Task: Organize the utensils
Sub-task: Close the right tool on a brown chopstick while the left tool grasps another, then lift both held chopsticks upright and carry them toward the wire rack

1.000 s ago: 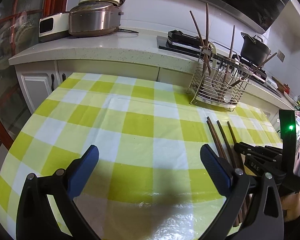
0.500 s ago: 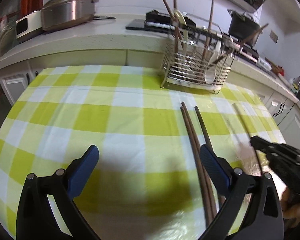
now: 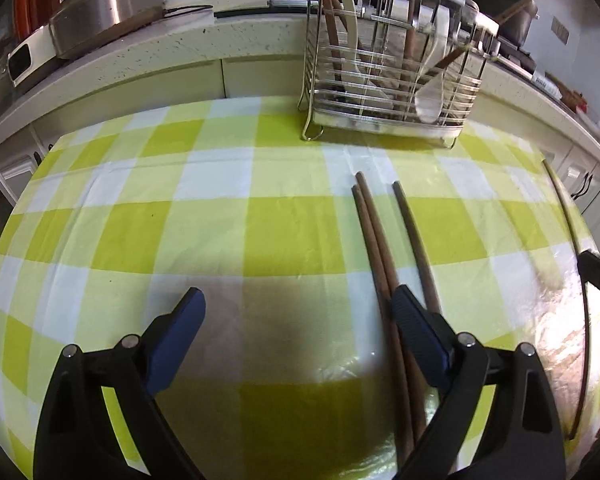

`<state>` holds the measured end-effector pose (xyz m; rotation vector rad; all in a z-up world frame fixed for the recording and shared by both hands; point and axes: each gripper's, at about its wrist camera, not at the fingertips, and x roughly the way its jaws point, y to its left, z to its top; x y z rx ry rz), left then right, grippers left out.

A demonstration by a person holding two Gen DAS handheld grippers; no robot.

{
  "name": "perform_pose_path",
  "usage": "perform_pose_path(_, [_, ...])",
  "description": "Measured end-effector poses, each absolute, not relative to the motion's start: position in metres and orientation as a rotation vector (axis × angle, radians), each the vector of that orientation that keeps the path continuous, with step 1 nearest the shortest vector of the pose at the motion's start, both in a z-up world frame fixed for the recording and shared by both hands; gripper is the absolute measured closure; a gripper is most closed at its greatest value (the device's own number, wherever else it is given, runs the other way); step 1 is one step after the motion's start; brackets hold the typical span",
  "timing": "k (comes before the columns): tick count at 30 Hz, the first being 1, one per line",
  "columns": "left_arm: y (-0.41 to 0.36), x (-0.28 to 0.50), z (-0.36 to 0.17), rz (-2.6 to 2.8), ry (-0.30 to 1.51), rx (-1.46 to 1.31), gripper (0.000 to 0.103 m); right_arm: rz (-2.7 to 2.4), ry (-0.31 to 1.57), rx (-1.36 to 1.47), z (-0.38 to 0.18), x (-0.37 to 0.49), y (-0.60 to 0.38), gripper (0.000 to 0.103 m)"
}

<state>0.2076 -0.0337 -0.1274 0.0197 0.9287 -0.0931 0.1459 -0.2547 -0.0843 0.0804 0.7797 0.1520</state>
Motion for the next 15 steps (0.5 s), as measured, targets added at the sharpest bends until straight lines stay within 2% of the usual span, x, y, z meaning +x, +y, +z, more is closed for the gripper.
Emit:
perform_pose_path(5, [-0.038,0.213,-0.130,-0.087,0.933,0.075,0.012,0.157,0.779,0.090,-0.084,0.146,-0.255,0.096])
perform_pose_path(6, [-0.038,0.212,-0.129,-0.092,0.930,0.074,0.018,0.158,0.780,0.091,-0.085,0.146,-0.254,0.096])
perform_pose_path(8, [-0.039,0.213,-0.127,-0.108,0.923,0.084,0.032,0.161,0.781,0.089,-0.085,0.147,-0.253,0.096])
perform_pose_path(10, [-0.042,0.213,-0.125,-0.130,0.919,0.097,0.053,0.164,0.787,0.084,-0.087,0.147,-0.251,0.096])
perform_pose_path(11, [-0.043,0.213,-0.124,-0.136,0.918,0.101,0.058,0.163,0.789,0.083,-0.088,0.148,-0.250,0.096])
perform_pose_path(13, [-0.048,0.211,-0.123,-0.159,0.913,0.115,0.077,0.165,0.796,0.089,-0.090,0.148,-0.249,0.096])
perform_pose_path(14, [-0.050,0.210,-0.122,-0.166,0.911,0.119,0.082,0.165,0.797,0.091,-0.091,0.148,-0.249,0.096])
perform_pose_path(15, [-0.052,0.208,-0.122,-0.176,0.908,0.125,0.092,0.164,0.798,0.093,-0.091,0.148,-0.249,0.096])
